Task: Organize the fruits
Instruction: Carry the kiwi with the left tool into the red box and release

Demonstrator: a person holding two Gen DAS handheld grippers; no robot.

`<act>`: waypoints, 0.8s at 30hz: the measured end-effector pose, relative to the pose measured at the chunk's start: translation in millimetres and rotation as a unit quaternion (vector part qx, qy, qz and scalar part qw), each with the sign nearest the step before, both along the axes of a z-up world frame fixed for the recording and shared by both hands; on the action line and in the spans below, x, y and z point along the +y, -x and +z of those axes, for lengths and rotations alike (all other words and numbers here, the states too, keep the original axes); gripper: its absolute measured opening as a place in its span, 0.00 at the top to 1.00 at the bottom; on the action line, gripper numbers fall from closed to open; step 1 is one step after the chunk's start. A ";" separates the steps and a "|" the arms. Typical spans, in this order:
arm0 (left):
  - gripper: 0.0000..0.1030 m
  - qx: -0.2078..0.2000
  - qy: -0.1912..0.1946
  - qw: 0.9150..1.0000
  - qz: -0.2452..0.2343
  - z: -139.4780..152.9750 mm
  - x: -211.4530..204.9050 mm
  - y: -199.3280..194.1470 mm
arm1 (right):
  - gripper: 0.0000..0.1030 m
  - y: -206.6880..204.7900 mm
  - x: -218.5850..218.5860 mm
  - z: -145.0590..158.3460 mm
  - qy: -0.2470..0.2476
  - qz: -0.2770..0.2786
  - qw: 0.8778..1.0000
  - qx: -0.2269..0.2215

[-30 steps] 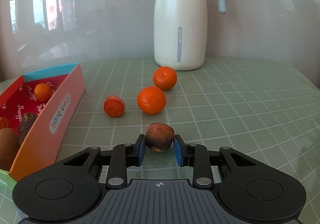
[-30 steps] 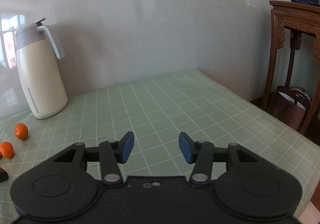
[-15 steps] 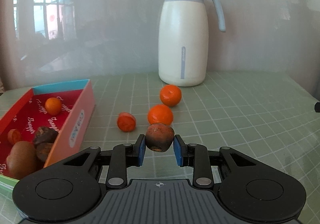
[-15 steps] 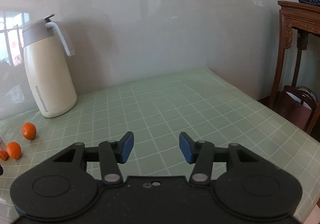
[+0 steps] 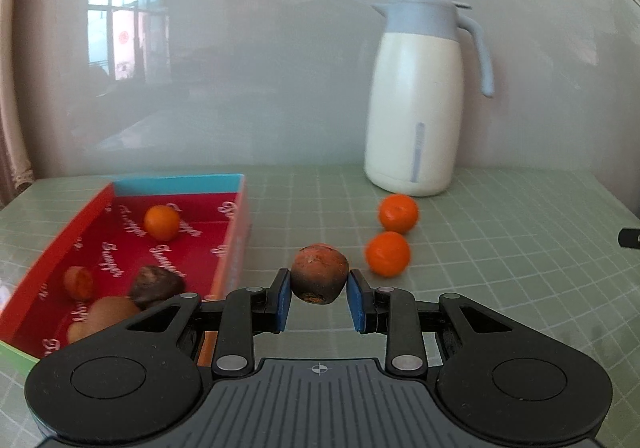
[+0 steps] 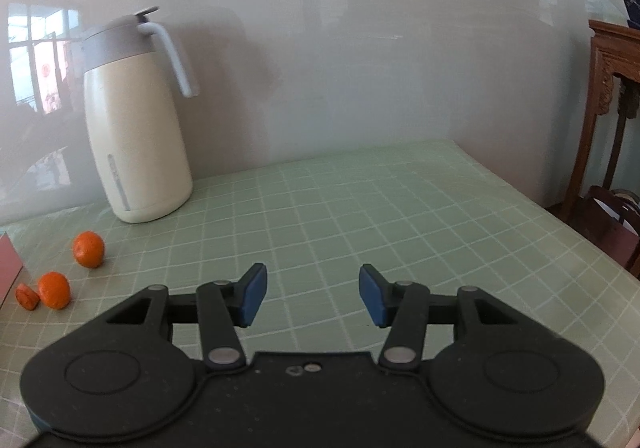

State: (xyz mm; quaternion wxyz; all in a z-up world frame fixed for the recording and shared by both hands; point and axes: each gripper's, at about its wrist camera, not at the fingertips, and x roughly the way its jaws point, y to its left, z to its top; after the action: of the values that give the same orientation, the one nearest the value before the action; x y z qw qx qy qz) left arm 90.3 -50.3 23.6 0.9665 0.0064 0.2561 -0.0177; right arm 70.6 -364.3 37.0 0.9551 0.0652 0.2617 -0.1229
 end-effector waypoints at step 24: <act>0.70 0.012 0.010 0.998 0.054 -7.1 87.2 -5.8 | 0.49 -16.9 61.6 -3.9 0.023 0.046 0.999 0.015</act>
State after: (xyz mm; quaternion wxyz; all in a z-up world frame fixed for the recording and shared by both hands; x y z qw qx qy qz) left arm 96.0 36.9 16.5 0.9628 -0.0176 0.2676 0.0313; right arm 87.5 -302.7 33.1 0.9570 0.0292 0.2755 -0.0857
